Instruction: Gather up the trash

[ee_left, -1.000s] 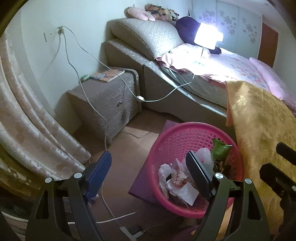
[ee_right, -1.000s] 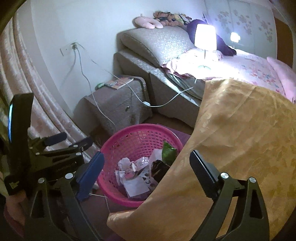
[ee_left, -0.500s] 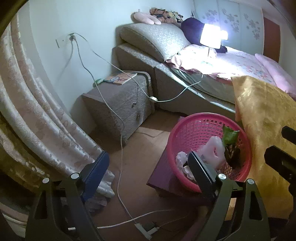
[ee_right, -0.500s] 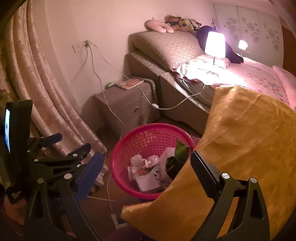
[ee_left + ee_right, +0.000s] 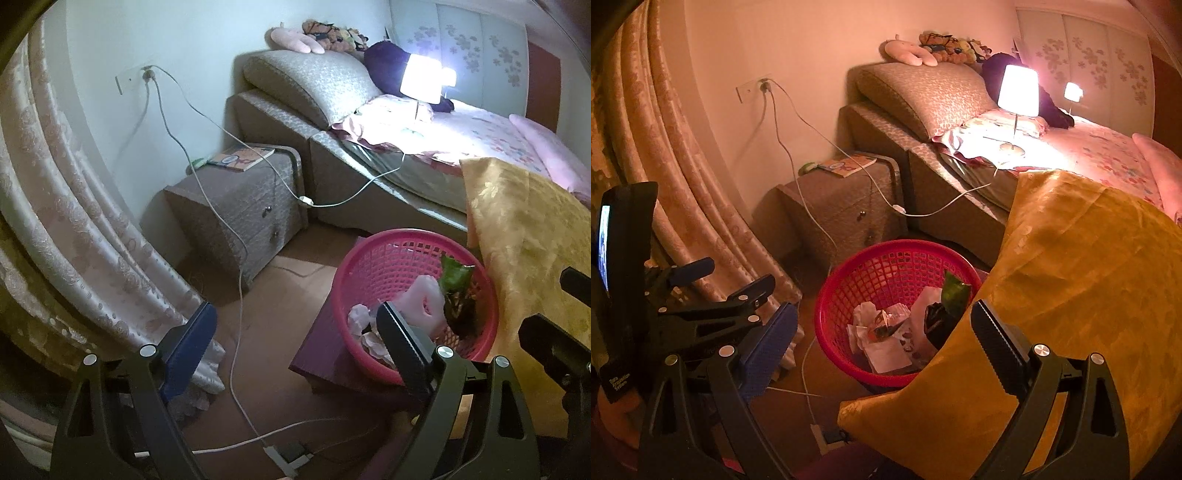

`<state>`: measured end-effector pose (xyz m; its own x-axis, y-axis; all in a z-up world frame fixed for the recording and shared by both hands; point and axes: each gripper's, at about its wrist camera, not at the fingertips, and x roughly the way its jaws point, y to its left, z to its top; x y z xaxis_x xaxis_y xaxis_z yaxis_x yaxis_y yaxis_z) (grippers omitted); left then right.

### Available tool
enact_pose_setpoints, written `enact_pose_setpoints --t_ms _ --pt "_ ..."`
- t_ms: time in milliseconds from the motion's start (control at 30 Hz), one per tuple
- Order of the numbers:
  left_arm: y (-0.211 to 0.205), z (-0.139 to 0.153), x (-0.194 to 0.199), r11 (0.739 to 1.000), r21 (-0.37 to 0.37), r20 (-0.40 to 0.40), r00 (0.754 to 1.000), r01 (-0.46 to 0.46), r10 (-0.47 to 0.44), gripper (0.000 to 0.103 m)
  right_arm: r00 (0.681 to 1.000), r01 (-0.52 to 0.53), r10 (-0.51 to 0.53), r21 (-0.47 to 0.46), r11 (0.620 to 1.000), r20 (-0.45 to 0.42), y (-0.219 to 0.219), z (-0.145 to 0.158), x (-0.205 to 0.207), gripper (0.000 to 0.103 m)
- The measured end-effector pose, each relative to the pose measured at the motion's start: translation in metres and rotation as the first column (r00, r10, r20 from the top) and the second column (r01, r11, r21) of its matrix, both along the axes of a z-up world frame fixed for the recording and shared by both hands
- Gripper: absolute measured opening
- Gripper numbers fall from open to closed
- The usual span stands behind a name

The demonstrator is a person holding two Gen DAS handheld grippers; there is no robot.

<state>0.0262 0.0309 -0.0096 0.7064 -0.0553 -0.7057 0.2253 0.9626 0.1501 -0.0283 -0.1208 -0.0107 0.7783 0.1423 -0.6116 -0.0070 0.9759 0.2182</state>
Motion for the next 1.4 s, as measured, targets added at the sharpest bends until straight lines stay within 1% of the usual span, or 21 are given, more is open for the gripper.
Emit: enact_pose_setpoints --t_ms 1400 --pt "-0.0035 -0.0019 -0.0011 1.0 -0.002 -0.008 1.0 0.002 -0.002 0.086 1.0 -0.005 0.005 0.001 1.0 -0.018 0.0038 -0.0043 -0.0003 0.092"
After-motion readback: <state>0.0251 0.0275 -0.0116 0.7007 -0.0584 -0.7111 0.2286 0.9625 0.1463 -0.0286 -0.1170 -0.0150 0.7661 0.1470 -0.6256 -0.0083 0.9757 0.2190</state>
